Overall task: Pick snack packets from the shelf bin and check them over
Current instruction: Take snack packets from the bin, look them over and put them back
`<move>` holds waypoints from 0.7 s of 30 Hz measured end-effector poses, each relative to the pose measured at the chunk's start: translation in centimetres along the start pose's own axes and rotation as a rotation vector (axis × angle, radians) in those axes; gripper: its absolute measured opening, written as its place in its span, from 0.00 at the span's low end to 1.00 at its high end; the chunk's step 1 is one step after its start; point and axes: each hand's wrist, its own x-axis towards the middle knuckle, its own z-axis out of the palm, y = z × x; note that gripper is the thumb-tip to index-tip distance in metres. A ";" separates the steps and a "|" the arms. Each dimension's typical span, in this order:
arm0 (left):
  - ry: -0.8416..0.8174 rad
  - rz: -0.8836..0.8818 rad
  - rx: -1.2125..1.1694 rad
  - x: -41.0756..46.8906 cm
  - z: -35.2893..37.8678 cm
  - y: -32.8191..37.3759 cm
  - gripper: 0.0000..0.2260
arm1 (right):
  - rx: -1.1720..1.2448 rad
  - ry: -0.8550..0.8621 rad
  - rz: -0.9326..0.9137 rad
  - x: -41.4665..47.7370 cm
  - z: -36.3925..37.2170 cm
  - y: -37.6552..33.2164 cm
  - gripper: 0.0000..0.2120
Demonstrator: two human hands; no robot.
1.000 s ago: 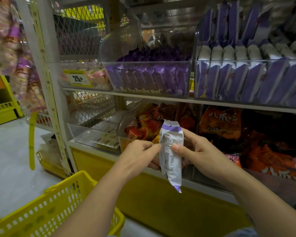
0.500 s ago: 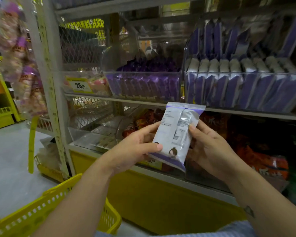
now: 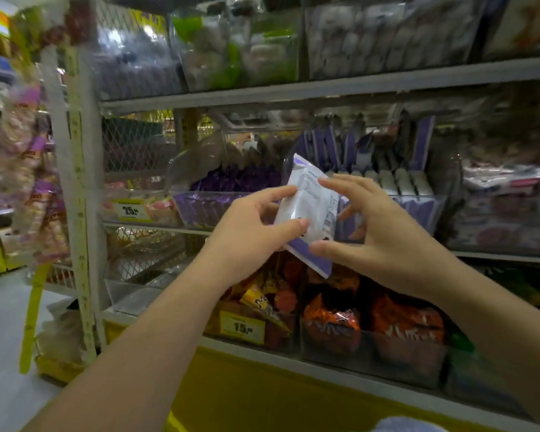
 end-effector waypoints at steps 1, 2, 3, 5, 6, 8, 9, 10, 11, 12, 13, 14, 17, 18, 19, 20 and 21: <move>0.001 0.030 0.041 0.3 0.5 0.9 0.23 | -0.082 -0.042 -0.035 0.3 -0.6 -0.2 0.43; 0.007 0.061 0.084 0.5 0.9 1.8 0.23 | -0.156 -0.068 -0.063 0.5 -1.2 -0.2 0.44; 0.014 0.090 0.121 0.7 1.4 2.7 0.23 | -0.212 -0.082 -0.078 0.7 -1.7 -0.2 0.45; 0.019 0.124 0.152 1.2 2.1 4.1 0.23 | -0.291 -0.077 -0.084 1.2 -2.8 -0.1 0.46; 0.020 0.129 0.143 1.5 2.6 4.6 0.23 | -0.318 -0.064 -0.084 1.4 -3.4 0.1 0.45; 0.025 0.137 0.099 2.1 3.4 5.6 0.23 | -0.335 -0.039 -0.097 1.9 -4.5 0.5 0.44; 0.026 0.144 0.077 2.4 3.8 6.1 0.23 | -0.329 -0.029 -0.108 2.1 -5.0 0.7 0.43; 0.026 0.149 0.058 2.8 4.3 6.5 0.23 | -0.318 -0.018 -0.118 2.4 -5.5 1.0 0.42; 0.025 0.155 0.046 3.3 4.8 7.0 0.24 | -0.305 -0.004 -0.124 2.6 -5.9 1.3 0.42; 0.027 0.161 0.042 3.8 5.4 7.3 0.25 | -0.286 0.014 -0.127 2.9 -6.2 1.7 0.42; 0.036 0.168 0.041 4.5 5.9 7.6 0.25 | -0.259 0.040 -0.129 3.2 -6.4 2.2 0.41; 0.048 0.177 0.038 5.2 6.5 7.8 0.24 | -0.230 0.070 -0.129 3.6 -6.6 2.8 0.41; 0.065 0.203 -0.016 7.3 8.3 8.1 0.23 | -0.211 0.115 -0.101 4.6 -7.5 4.7 0.46; 0.054 0.209 -0.036 8.0 8.8 8.0 0.24 | -0.229 0.129 -0.094 5.0 -7.8 5.2 0.46; 0.029 0.216 -0.059 8.8 9.3 7.8 0.24 | -0.246 0.152 -0.088 5.3 -8.2 5.8 0.45; -0.014 0.223 -0.099 9.5 9.6 7.6 0.23 | -0.257 0.179 -0.083 5.6 -8.7 6.2 0.43; -0.067 0.225 -0.151 10.2 9.8 7.3 0.22 | -0.261 0.202 -0.073 6.0 -9.3 6.6 0.40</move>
